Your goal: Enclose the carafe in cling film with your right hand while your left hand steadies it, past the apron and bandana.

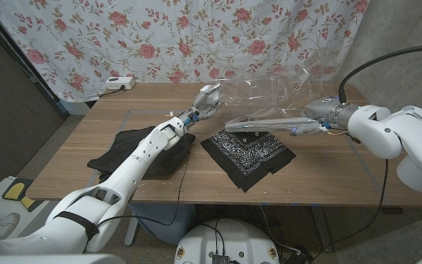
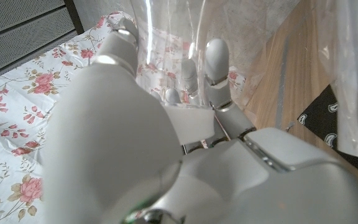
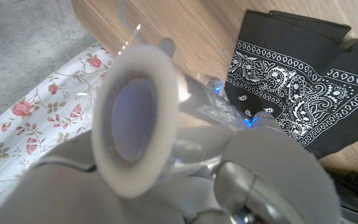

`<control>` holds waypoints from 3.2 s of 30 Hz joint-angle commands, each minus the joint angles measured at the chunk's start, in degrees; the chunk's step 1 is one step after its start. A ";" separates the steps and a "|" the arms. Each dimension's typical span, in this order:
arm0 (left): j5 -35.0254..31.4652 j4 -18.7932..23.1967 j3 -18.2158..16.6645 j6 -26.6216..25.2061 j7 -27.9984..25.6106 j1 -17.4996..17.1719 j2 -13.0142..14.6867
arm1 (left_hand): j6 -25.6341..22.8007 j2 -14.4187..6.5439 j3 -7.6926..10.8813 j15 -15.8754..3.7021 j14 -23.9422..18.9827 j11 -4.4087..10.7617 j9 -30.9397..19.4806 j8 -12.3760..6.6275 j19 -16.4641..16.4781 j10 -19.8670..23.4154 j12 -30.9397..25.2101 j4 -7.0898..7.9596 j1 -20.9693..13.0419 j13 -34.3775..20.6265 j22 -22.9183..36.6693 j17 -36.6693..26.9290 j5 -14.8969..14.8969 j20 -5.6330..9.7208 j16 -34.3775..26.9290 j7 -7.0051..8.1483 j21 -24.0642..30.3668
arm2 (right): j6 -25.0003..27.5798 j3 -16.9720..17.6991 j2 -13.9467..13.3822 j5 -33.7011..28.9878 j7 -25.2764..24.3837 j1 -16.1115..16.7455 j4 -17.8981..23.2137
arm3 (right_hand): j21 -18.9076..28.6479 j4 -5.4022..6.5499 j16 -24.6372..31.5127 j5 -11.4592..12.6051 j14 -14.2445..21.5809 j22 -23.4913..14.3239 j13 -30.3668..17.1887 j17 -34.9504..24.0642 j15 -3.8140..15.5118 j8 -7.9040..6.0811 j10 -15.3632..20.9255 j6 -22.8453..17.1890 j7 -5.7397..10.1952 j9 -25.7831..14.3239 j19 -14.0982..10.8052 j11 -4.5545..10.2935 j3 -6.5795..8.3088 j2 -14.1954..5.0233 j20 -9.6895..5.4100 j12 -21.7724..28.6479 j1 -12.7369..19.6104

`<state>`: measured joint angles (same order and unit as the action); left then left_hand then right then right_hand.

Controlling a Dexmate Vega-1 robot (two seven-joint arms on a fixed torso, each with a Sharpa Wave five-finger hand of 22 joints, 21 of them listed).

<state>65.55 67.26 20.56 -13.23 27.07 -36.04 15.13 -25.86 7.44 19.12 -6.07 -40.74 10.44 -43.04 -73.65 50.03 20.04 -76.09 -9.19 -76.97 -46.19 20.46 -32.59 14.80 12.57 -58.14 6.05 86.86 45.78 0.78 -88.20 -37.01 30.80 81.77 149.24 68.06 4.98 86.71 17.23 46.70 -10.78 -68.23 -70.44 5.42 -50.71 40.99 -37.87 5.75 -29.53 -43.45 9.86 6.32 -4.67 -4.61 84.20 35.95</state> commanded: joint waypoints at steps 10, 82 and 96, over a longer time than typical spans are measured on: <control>-0.14 -1.30 0.60 -0.52 3.03 0.30 0.50 | -0.43 -15.63 0.86 -2.08 -2.66 0.68 0.10 -8.55 -0.01 0.36 -0.05 -0.24 -14.89 0.03 -0.03 -0.46 -0.20 0.23 -26.70 0.54 -0.04 | -1.12 -8.60 2.32 -5.66 3.87 -9.34 -1.89 | 0.65 -0.40 0.38 -0.36 0.16 -0.19 -2.74 -0.07 6.85 -0.42 1.34 -1.87 1.87 -0.06 0.27 0.65 0.24 -3.63 -1.98 5.64 3.37; 1.23 5.22 -3.79 4.98 7.68 -3.36 3.38 | -0.32 -15.53 0.96 -1.32 -2.37 -0.12 0.59 -9.28 -1.24 0.76 0.40 -0.23 -14.61 1.02 -0.28 -1.62 -0.65 0.19 -26.09 -0.33 0.72 | -5.17 -9.32 13.99 -19.57 12.39 -11.46 -4.53 | 1.23 -0.33 0.39 -0.78 0.16 -0.10 -2.75 -0.08 6.85 -1.45 1.57 -1.54 1.95 0.61 0.53 0.65 0.07 -3.64 -2.02 5.66 3.71; 1.54 8.45 -3.58 3.85 8.46 -5.57 5.13 | -0.24 -15.62 1.00 -1.42 -2.35 -0.15 0.54 -9.40 -1.37 0.95 0.42 -0.23 -14.56 1.27 -0.46 -1.91 -0.66 0.19 -25.99 -0.25 0.80 | -4.21 -9.32 14.06 -21.05 12.97 -12.20 -4.54 | 1.36 -0.29 0.42 -0.83 0.23 -0.16 -2.76 -0.09 6.85 -1.63 1.63 -1.50 1.86 0.77 0.61 0.65 0.03 -3.67 -1.99 5.67 3.74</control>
<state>66.99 73.22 16.77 -8.60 35.03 -39.99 19.01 -26.07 7.15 19.68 -6.08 -40.73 10.43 -42.04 -74.00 48.79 20.46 -75.60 -9.12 -76.69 -45.11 19.98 -34.23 14.36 12.59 -58.14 5.83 87.65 40.63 -8.99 -74.11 -56.94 43.62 69.78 144.50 68.94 4.98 86.72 16.53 46.71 -10.78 -68.24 -70.41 5.43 -51.94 41.29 -37.66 5.96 -28.65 -43.03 9.57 6.32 -4.58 -4.39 84.20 36.33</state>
